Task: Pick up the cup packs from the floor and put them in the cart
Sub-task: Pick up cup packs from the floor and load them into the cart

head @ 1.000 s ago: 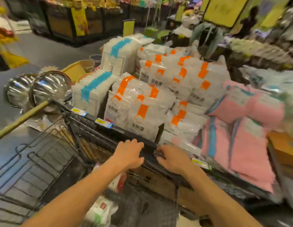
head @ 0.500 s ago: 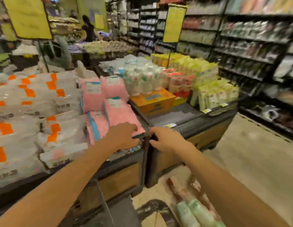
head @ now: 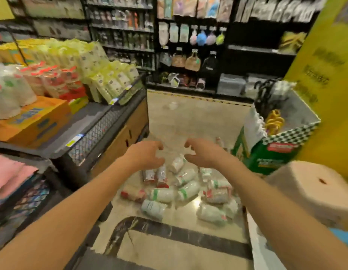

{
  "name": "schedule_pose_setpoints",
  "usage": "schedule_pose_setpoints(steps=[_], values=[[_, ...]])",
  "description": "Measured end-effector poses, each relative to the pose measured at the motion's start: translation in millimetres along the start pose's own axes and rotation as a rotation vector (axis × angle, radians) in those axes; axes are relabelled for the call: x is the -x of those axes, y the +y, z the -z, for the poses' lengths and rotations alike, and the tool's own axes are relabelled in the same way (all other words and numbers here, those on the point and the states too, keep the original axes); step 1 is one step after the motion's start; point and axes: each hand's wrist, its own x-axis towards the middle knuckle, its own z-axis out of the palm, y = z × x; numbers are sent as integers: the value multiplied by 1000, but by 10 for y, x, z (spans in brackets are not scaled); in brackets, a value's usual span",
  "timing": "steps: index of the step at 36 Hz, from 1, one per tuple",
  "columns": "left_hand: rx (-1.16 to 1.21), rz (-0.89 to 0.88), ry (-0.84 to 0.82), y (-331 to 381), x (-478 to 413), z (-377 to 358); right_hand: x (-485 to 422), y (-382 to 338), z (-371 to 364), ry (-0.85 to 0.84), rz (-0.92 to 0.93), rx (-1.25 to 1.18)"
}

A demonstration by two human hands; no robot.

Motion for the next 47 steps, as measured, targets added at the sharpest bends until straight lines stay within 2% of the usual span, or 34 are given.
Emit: schedule_pose_setpoints(steps=[7, 15, 23, 31, 34, 38, 47], values=[[-10, -161, -73, 1055, -784, -251, 237, 1282, -7, 3, -157, -51], [47, -185, -125, 1941, -1521, -653, 152, 2507, -193, -39, -246, -98], [75, -174, -204, 2060, -2219, -859, -350, 3136, -346, -118, -235, -91], [45, -224, -243, 1887, -3371, -1238, -1142, 3590, -755, -164, -291, -136], [40, -246, -249, 1760, -3867, -1628, -1462, 3779, -1129, -179, -332, -166], [48, -192, -300, 1513, -4385, -2374, -1846, 4017, -1871, -212, -357, -239], [33, -114, -389, 888, -5324, -4947, -2585, 4671, -4549, -349, -317, -304]])
